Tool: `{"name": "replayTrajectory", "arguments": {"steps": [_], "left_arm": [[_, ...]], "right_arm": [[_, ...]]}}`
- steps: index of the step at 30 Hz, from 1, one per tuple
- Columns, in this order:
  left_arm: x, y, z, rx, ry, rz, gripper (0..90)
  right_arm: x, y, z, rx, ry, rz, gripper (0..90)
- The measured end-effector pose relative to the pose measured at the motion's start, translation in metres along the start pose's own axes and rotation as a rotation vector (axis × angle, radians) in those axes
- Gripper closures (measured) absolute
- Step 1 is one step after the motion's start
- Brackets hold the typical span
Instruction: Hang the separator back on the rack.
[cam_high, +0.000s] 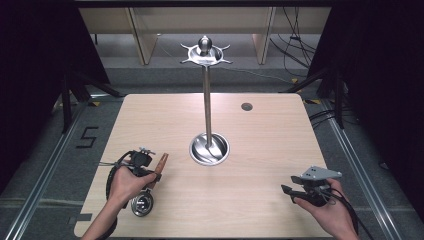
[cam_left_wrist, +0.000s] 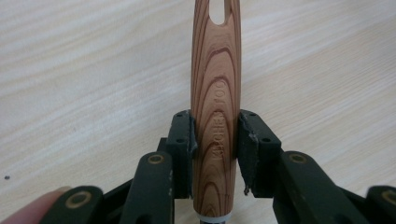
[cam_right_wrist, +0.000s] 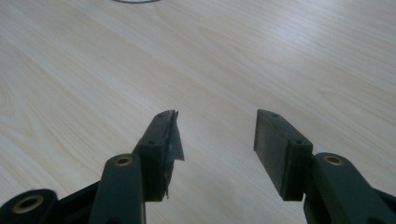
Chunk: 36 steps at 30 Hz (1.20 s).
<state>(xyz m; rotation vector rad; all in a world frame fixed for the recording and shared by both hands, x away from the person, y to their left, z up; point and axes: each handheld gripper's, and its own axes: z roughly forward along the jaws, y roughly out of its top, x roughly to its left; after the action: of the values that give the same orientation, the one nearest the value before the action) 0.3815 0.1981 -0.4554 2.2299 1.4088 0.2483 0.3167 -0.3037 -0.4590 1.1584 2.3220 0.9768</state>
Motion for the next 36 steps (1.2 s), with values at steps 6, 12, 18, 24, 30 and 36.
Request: {"name": "replayTrajectory", "arguments": {"steps": [6,12,18,24,30,36], "left_arm": [[-0.008,-0.009,-0.017,-0.12,-0.014,0.022,67.2],[-0.01,-0.019,-0.033,-0.209,-0.042,0.041,67.3],[-0.007,-0.023,-0.04,-0.328,-0.052,0.049,67.3],[-0.007,-0.023,-0.043,-0.446,-0.046,0.048,67.3],[-0.007,-0.02,-0.048,-0.523,-0.048,0.097,67.2],[-0.003,-0.016,-0.052,-0.586,-0.061,0.151,67.1]], "right_arm": [[-0.001,0.0,0.0,0.003,-0.003,-0.006,49.7],[0.002,0.0,0.0,0.018,0.01,0.02,49.6],[0.002,0.0,0.0,0.015,0.01,0.026,49.6],[0.003,0.0,0.001,0.012,0.009,0.024,49.4],[0.002,0.0,0.001,0.012,0.008,0.031,49.2],[0.003,0.0,0.0,0.013,0.008,0.029,49.2]]}}
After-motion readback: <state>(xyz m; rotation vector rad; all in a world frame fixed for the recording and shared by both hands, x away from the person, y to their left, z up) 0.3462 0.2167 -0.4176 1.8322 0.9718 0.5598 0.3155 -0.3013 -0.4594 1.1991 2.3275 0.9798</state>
